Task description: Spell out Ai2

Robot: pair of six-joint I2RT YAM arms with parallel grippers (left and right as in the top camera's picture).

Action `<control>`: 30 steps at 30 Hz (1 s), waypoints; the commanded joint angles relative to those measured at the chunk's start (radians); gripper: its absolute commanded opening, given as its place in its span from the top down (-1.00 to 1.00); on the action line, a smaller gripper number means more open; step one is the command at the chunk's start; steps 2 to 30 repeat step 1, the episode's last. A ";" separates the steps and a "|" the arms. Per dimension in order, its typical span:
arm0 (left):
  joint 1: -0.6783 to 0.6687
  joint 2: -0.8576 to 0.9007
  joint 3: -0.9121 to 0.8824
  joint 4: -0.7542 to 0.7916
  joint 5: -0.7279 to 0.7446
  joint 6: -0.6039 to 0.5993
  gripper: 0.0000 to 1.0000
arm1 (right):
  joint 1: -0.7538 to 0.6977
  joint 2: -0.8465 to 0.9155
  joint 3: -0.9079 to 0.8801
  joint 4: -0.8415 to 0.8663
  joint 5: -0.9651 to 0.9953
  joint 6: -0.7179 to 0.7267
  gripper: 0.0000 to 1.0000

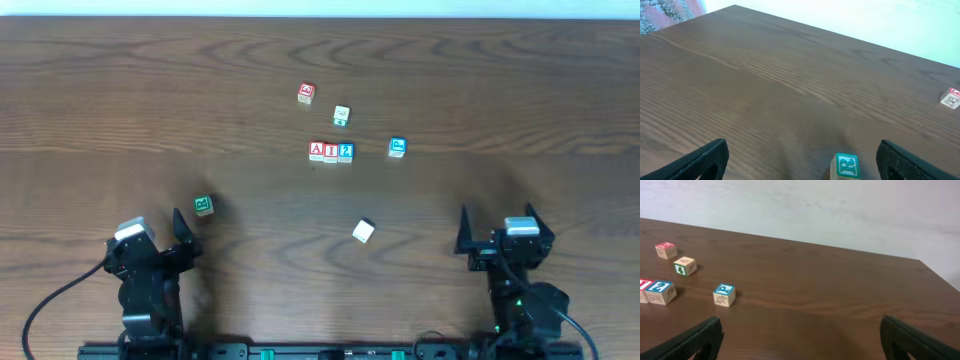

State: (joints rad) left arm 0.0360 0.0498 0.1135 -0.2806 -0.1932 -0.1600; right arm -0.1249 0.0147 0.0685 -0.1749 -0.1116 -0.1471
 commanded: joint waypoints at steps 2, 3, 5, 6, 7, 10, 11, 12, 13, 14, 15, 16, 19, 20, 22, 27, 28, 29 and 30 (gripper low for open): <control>0.002 0.000 -0.023 -0.009 0.010 -0.004 -0.91 | 0.010 -0.009 -0.014 -0.002 0.003 -0.015 -0.99; 0.002 0.000 -0.023 -0.009 0.010 -0.004 -0.91 | 0.010 -0.009 -0.014 -0.002 0.003 -0.015 -0.99; 0.002 0.000 -0.023 -0.009 0.010 -0.004 -0.91 | 0.010 -0.009 -0.014 -0.002 0.003 -0.015 -0.99; 0.002 0.000 -0.023 -0.009 0.010 -0.004 -0.91 | 0.010 -0.009 -0.014 -0.002 0.003 -0.015 -0.99; 0.002 0.000 -0.023 -0.009 0.010 -0.004 -0.91 | 0.010 -0.009 -0.014 -0.002 0.003 -0.015 -0.99; 0.002 0.000 -0.023 -0.009 0.010 -0.004 -0.91 | 0.010 -0.009 -0.014 -0.002 0.003 -0.015 -0.99; 0.002 0.000 -0.023 -0.009 0.010 -0.004 -0.91 | 0.010 -0.009 -0.014 -0.002 0.003 -0.015 -0.99; 0.002 0.000 -0.023 -0.009 0.010 -0.004 -0.91 | 0.010 -0.009 -0.014 -0.002 0.003 -0.015 -0.99; 0.002 0.000 -0.023 -0.009 0.010 -0.004 -0.91 | 0.010 -0.009 -0.014 -0.002 0.003 -0.015 -0.99; 0.002 0.000 -0.023 -0.009 0.010 -0.004 -0.91 | 0.010 -0.009 -0.014 -0.002 0.003 -0.015 -0.99; 0.002 0.000 -0.023 -0.009 0.010 -0.004 -0.91 | 0.010 -0.009 -0.014 -0.002 0.003 -0.015 -0.99; 0.002 0.000 -0.023 -0.009 0.010 -0.004 -0.91 | 0.010 -0.009 -0.014 -0.002 0.003 -0.015 -0.99; 0.002 0.000 -0.023 -0.009 0.010 -0.004 -0.91 | 0.010 -0.009 -0.014 -0.002 0.003 -0.015 -0.99; 0.002 0.000 -0.023 -0.009 0.010 -0.004 -0.91 | 0.010 -0.009 -0.014 -0.002 0.003 -0.015 -0.99; 0.002 0.000 -0.023 -0.009 0.010 -0.004 -0.91 | 0.010 -0.009 -0.014 -0.002 0.003 -0.015 -0.99; 0.002 0.000 -0.023 -0.009 0.010 -0.004 -0.91 | 0.010 -0.009 -0.014 -0.002 0.003 -0.015 -0.99; 0.002 0.000 -0.023 -0.009 0.010 -0.004 -0.91 | 0.010 -0.009 -0.014 -0.002 0.003 -0.015 -0.99; 0.002 0.000 -0.023 -0.009 0.010 -0.004 -0.91 | 0.010 -0.009 -0.014 -0.002 0.003 -0.015 -0.99; 0.002 0.000 -0.023 -0.009 0.010 -0.004 -0.91 | 0.010 -0.009 -0.014 -0.002 0.003 -0.015 -0.99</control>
